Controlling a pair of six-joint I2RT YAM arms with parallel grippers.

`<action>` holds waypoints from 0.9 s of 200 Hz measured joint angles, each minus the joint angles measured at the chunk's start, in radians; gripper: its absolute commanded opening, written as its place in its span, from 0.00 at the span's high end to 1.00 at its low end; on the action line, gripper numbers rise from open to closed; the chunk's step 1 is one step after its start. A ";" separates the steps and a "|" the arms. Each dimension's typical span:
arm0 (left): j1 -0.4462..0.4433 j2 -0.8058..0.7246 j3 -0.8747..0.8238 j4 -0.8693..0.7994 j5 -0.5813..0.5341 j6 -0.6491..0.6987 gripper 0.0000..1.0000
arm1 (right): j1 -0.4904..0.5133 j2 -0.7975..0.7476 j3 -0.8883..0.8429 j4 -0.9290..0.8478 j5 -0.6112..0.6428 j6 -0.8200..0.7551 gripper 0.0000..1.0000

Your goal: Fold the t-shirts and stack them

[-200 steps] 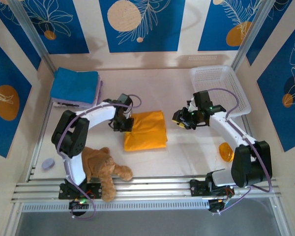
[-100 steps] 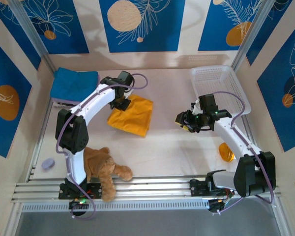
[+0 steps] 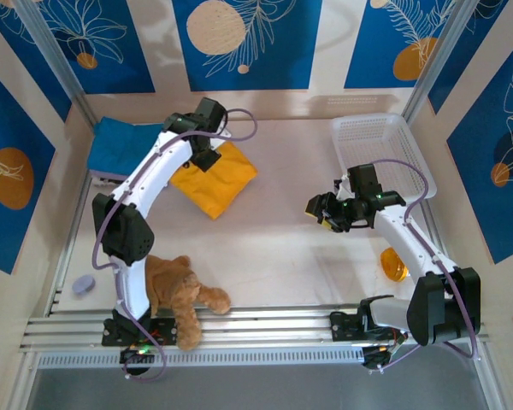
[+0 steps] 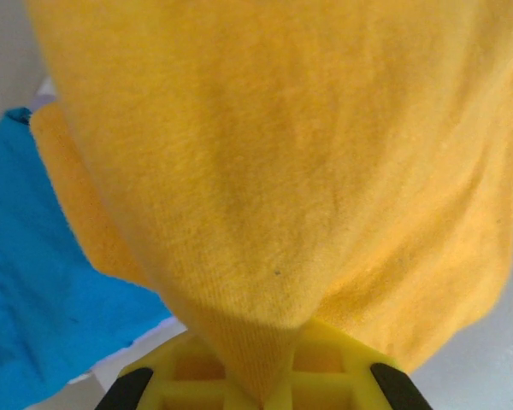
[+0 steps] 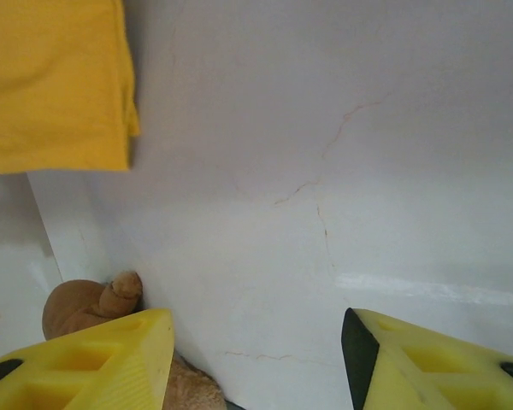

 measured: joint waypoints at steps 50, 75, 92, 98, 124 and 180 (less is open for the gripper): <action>0.043 0.044 0.133 -0.042 0.000 0.094 1.00 | -0.019 0.000 0.053 -0.051 0.002 -0.023 0.42; 0.052 0.060 0.189 -0.064 -0.004 0.136 1.00 | -0.024 0.001 0.080 -0.062 0.002 -0.031 0.41; 0.068 0.065 0.232 -0.070 -0.004 0.153 1.00 | -0.024 0.003 0.093 -0.070 0.001 -0.037 0.41; 0.076 0.066 0.246 -0.070 -0.003 0.161 1.00 | -0.024 0.003 0.098 -0.074 0.001 -0.040 0.40; 0.122 0.066 0.285 -0.061 0.002 0.188 1.00 | -0.025 0.013 0.126 -0.098 0.001 -0.051 0.40; 0.213 0.066 0.369 -0.043 0.024 0.193 1.00 | -0.033 0.048 0.190 -0.143 0.001 -0.076 0.40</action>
